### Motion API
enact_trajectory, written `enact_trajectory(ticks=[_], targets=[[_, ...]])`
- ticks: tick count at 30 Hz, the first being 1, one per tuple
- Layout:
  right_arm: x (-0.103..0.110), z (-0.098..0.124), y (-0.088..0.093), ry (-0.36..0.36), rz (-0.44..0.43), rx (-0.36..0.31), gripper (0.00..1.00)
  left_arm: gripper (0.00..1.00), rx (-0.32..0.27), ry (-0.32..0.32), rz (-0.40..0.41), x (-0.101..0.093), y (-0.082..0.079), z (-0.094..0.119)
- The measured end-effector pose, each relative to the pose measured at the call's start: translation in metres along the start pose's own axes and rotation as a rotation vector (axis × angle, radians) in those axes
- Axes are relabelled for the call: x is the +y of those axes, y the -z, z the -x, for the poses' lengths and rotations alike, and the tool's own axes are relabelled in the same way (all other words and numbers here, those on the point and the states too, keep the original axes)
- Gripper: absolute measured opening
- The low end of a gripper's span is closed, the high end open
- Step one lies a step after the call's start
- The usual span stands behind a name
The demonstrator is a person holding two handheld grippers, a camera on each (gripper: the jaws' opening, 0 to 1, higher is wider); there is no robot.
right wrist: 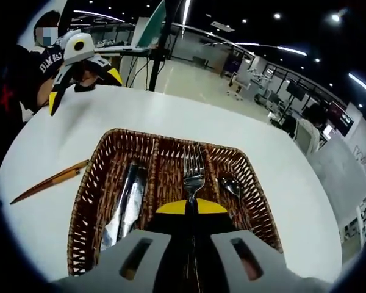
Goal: Arrange the knives, forks, and spoons in their matching storage slots by inserting each utensil handle-first until every utensil is classified and aligned in the correct compartment
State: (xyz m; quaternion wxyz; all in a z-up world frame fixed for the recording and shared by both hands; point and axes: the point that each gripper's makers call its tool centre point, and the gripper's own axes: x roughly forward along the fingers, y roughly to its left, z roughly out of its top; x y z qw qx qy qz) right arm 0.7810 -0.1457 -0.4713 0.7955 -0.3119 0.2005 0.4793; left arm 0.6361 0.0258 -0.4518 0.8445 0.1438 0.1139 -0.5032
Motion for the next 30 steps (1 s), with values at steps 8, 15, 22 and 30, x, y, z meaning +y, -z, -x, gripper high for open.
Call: enact_trajectory(ticks=[8, 15, 22, 30], targets=[[0.002, -0.011, 0.01, -0.023, -0.022, 0.016, 0.0, 1.0, 0.004, -0.007, -0.001, 0.002, 0.002, -0.001], [0.002, -0.015, 0.017, -0.044, -0.047, 0.022, 0.0, 1.0, 0.012, -0.009, -0.001, 0.002, 0.004, -0.002], [0.004, -0.022, 0.026, -0.074, -0.094, 0.03, 0.0, 1.0, 0.018, -0.007, -0.002, 0.002, 0.005, -0.004], [0.006, -0.031, 0.029, -0.093, -0.113, 0.032, 0.0, 1.0, 0.023, -0.005, 0.0, 0.002, 0.007, -0.006]])
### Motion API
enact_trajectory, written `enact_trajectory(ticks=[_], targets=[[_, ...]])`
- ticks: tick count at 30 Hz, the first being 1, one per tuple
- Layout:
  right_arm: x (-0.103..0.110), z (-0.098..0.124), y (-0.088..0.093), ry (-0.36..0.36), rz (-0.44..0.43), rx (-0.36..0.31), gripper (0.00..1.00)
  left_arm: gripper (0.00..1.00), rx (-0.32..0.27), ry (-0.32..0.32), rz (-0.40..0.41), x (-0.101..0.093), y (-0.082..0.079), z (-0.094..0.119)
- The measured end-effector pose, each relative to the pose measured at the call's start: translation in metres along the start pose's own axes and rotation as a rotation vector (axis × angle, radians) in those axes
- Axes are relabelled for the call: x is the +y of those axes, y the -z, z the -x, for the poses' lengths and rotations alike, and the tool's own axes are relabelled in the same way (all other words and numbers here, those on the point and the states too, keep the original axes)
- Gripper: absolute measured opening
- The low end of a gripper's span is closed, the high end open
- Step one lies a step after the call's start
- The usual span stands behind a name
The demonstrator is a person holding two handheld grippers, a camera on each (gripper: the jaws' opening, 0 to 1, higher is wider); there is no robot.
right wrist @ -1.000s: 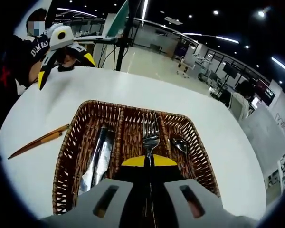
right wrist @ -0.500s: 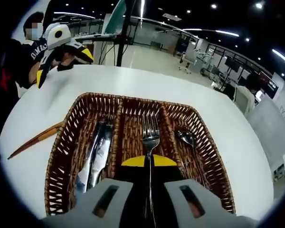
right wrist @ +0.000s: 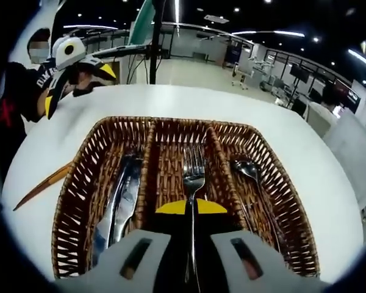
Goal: Arrange the knives, forks, and spoons in their matching storage slots by inserting each utensil handle-first until every utensil is classified and aligned in the correct compartment
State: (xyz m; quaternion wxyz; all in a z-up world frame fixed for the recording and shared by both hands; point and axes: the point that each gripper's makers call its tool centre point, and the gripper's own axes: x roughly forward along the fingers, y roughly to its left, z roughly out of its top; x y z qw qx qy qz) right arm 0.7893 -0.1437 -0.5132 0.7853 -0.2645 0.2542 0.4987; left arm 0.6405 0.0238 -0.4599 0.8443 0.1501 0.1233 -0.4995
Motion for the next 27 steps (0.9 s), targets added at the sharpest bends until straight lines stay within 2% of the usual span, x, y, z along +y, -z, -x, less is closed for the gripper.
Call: enact_trajectory(ticks=[9, 10, 11, 19, 22, 24, 27], targets=[[0.004, -0.01, 0.009, -0.055, -0.033, 0.009, 0.01, 1.0, 0.015, 0.007, -0.002, -0.001, 0.004, -0.004], [0.002, -0.009, 0.004, -0.051, -0.047, -0.019, 0.01, 1.0, 0.016, 0.007, -0.002, -0.001, 0.005, -0.004], [0.003, -0.009, 0.005, -0.053, -0.032, -0.014, 0.01, 1.0, 0.017, 0.006, -0.002, -0.001, 0.006, -0.004], [0.002, -0.01, 0.003, -0.035, -0.006, 0.001, 0.02, 1.0, 0.025, 0.007, -0.003, -0.001, 0.008, -0.004], [-0.001, -0.008, 0.004, 0.007, 0.022, 0.028, 0.03, 1.0, 0.027, 0.004, -0.002, 0.001, 0.009, -0.004], [-0.005, -0.005, 0.0, 0.031, 0.014, 0.019, 0.06, 1.0, 0.026, 0.002, 0.0, 0.002, 0.01, -0.004], [-0.007, 0.006, -0.011, 0.047, -0.012, -0.033, 0.12, 1.0, 0.022, 0.002, 0.0, 0.001, 0.009, -0.004]])
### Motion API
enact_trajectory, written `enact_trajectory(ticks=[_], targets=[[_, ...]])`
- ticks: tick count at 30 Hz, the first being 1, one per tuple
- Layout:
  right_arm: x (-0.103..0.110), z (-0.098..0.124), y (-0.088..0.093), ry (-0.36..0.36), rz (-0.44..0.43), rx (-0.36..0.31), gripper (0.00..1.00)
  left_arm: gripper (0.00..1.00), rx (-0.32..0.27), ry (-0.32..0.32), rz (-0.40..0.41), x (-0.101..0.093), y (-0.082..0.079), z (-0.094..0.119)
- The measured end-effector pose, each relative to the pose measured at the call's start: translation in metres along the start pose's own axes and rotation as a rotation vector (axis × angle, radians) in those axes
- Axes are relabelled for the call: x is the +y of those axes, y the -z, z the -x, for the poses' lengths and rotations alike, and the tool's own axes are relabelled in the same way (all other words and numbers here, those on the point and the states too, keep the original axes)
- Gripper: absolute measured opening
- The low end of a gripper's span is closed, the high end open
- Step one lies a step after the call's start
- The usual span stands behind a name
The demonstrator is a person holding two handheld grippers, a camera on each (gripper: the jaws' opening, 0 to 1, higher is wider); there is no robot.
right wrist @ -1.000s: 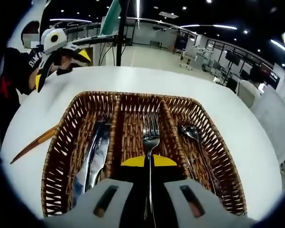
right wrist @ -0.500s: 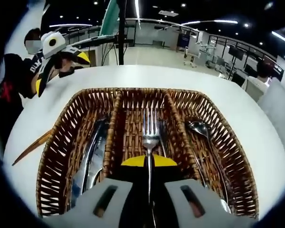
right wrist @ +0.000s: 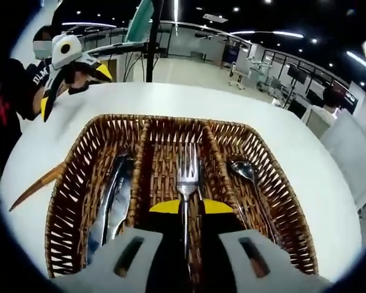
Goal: Arrange the knives, forks, and spoons in their matching storage slots by inserting each utensil handle-first until every utensil is classified and aligned in the correct compartment
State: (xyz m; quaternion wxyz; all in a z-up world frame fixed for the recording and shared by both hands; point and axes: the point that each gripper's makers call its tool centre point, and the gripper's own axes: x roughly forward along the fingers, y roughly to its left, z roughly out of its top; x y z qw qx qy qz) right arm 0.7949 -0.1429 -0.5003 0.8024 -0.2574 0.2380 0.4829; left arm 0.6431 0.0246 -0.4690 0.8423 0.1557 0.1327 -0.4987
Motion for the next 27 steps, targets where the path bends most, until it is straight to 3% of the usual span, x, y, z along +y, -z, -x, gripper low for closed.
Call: enact_trajectory(ticks=[6, 9, 13, 16, 20, 27], targets=[[-0.003, 0.021, -0.01, 0.034, -0.037, -0.047, 0.19, 1.0, -0.004, 0.006, -0.009, -0.003, -0.002, -0.001], [-0.001, 0.033, -0.012, 0.067, -0.067, -0.074, 0.31, 1.0, -0.003, 0.003, -0.014, -0.003, -0.001, -0.002], [0.008, 0.044, 0.001, 0.099, -0.082, -0.041, 0.45, 1.0, -0.005, 0.001, -0.016, -0.003, -0.002, -0.003], [0.01, 0.056, 0.002, 0.133, -0.112, -0.065, 0.6, 1.0, -0.017, 0.001, -0.025, -0.005, -0.005, -0.004], [0.015, 0.072, 0.006, 0.175, -0.137, -0.087, 0.69, 1.0, -0.036, -0.005, -0.031, -0.005, -0.008, -0.004], [0.033, 0.098, 0.006, 0.264, -0.17, -0.169, 0.93, 1.0, -0.073, -0.006, -0.028, -0.006, -0.015, -0.003]])
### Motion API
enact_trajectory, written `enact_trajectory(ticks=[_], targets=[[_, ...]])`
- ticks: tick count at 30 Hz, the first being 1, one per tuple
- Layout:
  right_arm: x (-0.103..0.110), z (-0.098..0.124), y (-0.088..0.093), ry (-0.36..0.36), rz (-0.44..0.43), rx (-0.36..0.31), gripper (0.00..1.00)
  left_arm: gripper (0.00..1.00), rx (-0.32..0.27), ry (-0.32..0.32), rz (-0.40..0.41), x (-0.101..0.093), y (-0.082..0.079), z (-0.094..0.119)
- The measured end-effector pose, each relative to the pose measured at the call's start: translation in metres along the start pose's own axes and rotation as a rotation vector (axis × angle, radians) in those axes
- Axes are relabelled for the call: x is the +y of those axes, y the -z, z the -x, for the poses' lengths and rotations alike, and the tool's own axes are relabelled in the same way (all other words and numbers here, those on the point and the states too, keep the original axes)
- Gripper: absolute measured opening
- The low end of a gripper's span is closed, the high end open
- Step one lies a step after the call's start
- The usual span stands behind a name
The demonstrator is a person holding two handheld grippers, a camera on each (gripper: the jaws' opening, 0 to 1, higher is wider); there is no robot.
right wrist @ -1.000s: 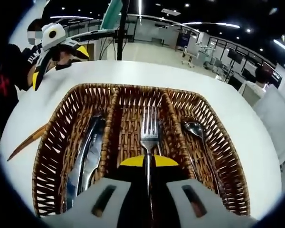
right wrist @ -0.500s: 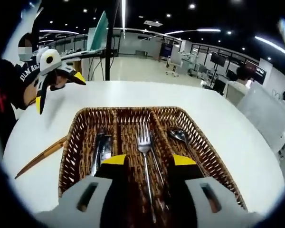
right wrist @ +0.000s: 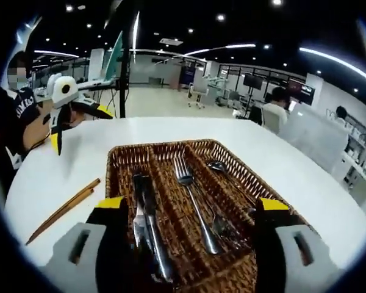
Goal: Arrange the knives, forks, and spoons in their matching storage slots by inserting each utensil handle-first until every utensil is classified and aligned in the correct compartment
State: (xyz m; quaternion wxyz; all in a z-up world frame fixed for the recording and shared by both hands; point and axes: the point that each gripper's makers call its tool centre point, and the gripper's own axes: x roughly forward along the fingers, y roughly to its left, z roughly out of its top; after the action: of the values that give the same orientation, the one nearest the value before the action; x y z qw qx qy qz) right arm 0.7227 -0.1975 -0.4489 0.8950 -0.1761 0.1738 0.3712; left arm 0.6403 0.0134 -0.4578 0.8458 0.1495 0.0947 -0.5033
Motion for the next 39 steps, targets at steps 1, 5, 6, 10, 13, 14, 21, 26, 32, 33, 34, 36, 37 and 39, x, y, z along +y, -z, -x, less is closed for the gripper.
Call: enact_trajectory(ticks=[1, 5, 6, 10, 13, 14, 21, 26, 32, 33, 34, 36, 37, 39], targets=[[0.0, 0.004, -0.001, 0.023, -0.002, -0.015, 0.97, 1.0, -0.005, 0.0, 0.001, 0.0, -0.001, 0.0], [0.006, 0.026, 0.003, 0.092, -0.04, -0.06, 0.99, 1.0, -0.022, -0.001, 0.001, -0.002, -0.004, -0.001], [0.006, 0.033, 0.007, 0.113, -0.064, -0.071, 0.99, 1.0, -0.026, -0.001, -0.002, -0.002, -0.004, -0.002], [0.004, 0.055, 0.022, 0.195, -0.123, -0.084, 0.99, 1.0, -0.03, 0.001, 0.009, -0.003, -0.004, -0.003], [0.005, 0.071, 0.027, 0.222, -0.164, -0.112, 0.99, 1.0, -0.038, -0.006, 0.018, -0.001, -0.005, -0.001], [0.003, 0.076, 0.029, 0.236, -0.174, -0.112, 0.99, 1.0, -0.043, -0.008, 0.02, 0.001, -0.005, 0.0], [0.005, 0.119, 0.035, 0.315, -0.208, -0.167, 0.99, 1.0, -0.06, -0.02, 0.026, 0.005, -0.008, 0.002], [0.012, 0.143, 0.037, 0.367, -0.227, -0.199, 0.99, 1.0, -0.06, -0.016, 0.029, 0.005, -0.007, 0.003], [0.024, 0.163, 0.042, 0.409, -0.192, -0.202, 0.99, 1.0, -0.063, 0.007, 0.029, -0.001, -0.007, -0.001], [0.027, 0.165, 0.046, 0.406, -0.205, -0.193, 0.99, 1.0, -0.06, 0.009, 0.024, -0.002, -0.006, -0.002], [0.03, 0.168, 0.052, 0.409, -0.221, -0.187, 0.99, 1.0, -0.054, 0.009, 0.014, -0.004, -0.005, -0.003], [0.034, 0.171, 0.064, 0.416, -0.219, -0.157, 0.99, 1.0, -0.04, 0.01, -0.012, -0.005, -0.003, -0.004], [0.035, 0.171, 0.067, 0.419, -0.22, -0.144, 0.99, 1.0, -0.038, 0.011, -0.015, -0.005, -0.003, -0.004], [0.036, 0.172, 0.075, 0.424, -0.226, -0.136, 0.99, 1.0, -0.038, 0.019, -0.014, -0.007, -0.003, -0.005]])
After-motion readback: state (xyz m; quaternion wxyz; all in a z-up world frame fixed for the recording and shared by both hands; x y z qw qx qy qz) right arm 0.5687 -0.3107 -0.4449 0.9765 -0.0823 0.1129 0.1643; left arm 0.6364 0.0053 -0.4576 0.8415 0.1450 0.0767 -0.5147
